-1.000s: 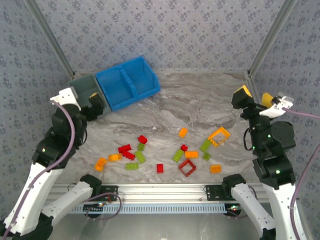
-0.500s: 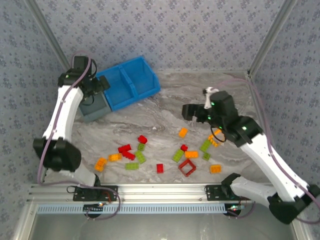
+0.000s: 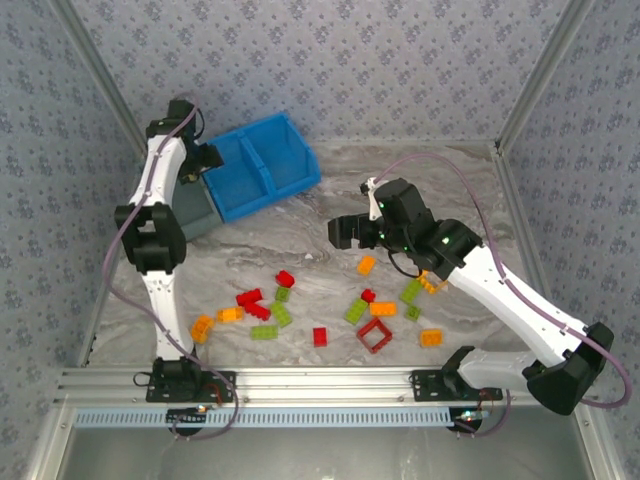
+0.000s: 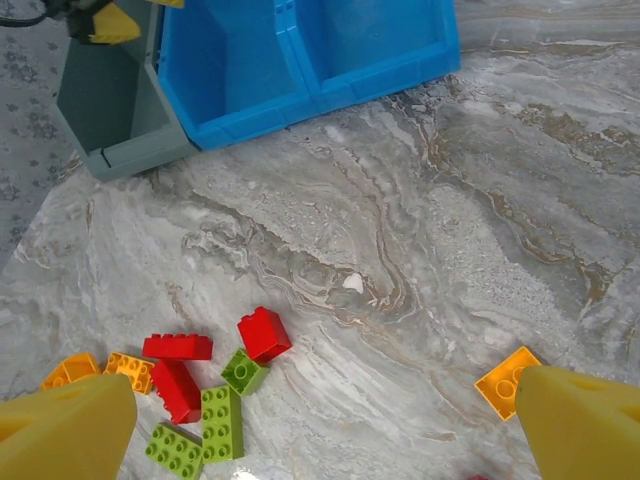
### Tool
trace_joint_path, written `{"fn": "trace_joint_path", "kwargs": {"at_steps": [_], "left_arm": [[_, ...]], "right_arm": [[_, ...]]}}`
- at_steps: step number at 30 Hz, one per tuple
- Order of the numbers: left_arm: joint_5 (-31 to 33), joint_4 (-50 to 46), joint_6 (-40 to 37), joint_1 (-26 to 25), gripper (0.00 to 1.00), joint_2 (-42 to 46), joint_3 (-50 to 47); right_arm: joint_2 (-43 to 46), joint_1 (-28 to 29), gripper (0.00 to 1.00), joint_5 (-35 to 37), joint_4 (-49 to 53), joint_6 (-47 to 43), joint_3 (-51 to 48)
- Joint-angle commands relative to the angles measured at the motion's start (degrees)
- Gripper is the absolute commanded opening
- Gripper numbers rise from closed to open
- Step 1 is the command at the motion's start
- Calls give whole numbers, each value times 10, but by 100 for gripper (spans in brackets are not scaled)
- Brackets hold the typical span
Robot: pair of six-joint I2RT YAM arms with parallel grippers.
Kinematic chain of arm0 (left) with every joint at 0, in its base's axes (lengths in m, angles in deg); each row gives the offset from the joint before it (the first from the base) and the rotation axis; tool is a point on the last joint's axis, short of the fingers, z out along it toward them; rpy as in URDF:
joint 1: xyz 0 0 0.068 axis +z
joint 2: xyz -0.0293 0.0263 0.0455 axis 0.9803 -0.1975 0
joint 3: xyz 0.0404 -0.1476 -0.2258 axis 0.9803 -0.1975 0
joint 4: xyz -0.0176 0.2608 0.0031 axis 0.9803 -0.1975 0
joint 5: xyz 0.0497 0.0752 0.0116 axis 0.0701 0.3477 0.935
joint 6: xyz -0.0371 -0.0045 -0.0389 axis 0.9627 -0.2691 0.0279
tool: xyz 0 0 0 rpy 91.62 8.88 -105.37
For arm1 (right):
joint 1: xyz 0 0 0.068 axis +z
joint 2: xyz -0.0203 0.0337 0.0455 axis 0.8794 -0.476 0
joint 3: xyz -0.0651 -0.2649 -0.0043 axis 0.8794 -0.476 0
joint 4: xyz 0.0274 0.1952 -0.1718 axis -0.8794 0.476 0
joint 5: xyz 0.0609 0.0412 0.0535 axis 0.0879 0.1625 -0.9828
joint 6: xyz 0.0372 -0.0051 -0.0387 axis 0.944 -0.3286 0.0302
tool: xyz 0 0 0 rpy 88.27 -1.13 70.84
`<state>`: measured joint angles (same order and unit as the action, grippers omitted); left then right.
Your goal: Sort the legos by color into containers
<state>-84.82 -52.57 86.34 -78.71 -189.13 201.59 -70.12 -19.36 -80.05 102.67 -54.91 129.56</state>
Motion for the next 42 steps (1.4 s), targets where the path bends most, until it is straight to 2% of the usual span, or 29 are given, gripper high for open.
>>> {"fn": "trace_joint_path", "kwargs": {"at_steps": [1, 5, 9, 11, 18, 26, 33, 42], "left_arm": [[6, -54, -21, 1, 70, -33, 69], [19, -48, -23, 1, 66, -45, 68], [1, -40, -25, 1, 47, -56, 69], [4, -37, -26, -2, 40, -57, 67], [24, -34, -50, -14, 35, -65, 68], [31, -38, -83, -37, 15, -69, 69], [18, -34, -63, -81, 12, -51, 45], [-9, -6, 1, -173, 9, -48, 54]], "right_arm": [[-7, 4, 100, -28, -31, 9, 18], [-13, 6, 100, -57, -72, 18, 6], [-32, 5, 100, -62, -77, 18, 14], [-37, 5, 100, -64, -78, 19, 17], [-41, 1, 100, -66, -78, 17, 12], [-40, -3, 100, -60, -72, 16, 13], [-32, -16, 100, -26, -50, 17, 14], [22, -54, 99, 9, 11, 19, -3]]}}
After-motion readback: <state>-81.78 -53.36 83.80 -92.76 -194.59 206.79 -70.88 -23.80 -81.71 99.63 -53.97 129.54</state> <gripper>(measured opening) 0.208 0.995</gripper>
